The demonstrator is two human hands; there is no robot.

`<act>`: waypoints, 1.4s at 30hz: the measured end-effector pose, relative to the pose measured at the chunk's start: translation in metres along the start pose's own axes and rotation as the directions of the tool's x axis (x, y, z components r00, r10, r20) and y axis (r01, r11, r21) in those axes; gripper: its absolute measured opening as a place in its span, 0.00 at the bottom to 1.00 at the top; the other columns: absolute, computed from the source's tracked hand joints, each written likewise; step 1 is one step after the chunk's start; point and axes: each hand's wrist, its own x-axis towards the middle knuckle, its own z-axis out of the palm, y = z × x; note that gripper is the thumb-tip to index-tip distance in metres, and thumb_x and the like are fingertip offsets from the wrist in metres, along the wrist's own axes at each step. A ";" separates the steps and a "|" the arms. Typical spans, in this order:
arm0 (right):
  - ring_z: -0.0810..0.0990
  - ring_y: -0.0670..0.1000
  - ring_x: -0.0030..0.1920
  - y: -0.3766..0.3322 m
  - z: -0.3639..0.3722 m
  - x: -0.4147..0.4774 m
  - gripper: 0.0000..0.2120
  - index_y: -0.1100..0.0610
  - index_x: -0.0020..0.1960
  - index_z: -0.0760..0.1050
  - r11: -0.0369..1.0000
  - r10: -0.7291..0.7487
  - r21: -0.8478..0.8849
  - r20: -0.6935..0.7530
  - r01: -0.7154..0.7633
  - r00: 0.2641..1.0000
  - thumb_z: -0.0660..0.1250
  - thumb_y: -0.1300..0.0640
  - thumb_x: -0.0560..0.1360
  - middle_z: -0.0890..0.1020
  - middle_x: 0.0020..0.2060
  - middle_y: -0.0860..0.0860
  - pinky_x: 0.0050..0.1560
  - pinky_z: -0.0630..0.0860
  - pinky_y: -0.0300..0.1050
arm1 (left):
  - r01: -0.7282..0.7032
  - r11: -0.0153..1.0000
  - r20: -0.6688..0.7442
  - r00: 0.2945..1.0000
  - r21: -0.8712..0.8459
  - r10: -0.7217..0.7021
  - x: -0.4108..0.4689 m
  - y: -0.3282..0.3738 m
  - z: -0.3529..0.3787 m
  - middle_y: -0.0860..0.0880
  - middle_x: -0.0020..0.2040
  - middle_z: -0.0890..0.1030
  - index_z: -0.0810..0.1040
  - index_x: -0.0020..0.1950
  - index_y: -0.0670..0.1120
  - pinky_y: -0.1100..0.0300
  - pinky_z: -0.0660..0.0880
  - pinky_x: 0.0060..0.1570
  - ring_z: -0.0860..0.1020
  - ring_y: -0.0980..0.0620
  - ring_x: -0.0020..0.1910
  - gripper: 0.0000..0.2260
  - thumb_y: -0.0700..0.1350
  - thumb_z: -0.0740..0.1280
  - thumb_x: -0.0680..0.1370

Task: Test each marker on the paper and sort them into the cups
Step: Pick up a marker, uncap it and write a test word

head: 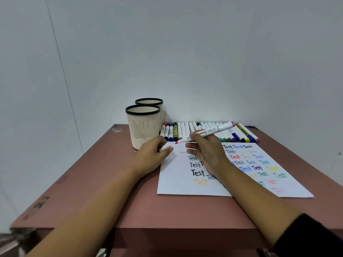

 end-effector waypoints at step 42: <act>0.74 0.45 0.30 -0.005 -0.006 -0.001 0.07 0.63 0.42 0.76 0.990 0.132 -0.004 0.407 -0.143 0.904 0.63 0.61 0.78 0.76 0.29 0.52 0.32 0.75 0.33 | -0.331 0.943 -0.098 0.940 -0.027 0.327 -0.009 0.018 0.012 0.58 0.29 0.66 0.74 0.45 0.38 0.72 0.64 0.32 0.72 0.63 0.32 0.16 0.49 0.56 0.77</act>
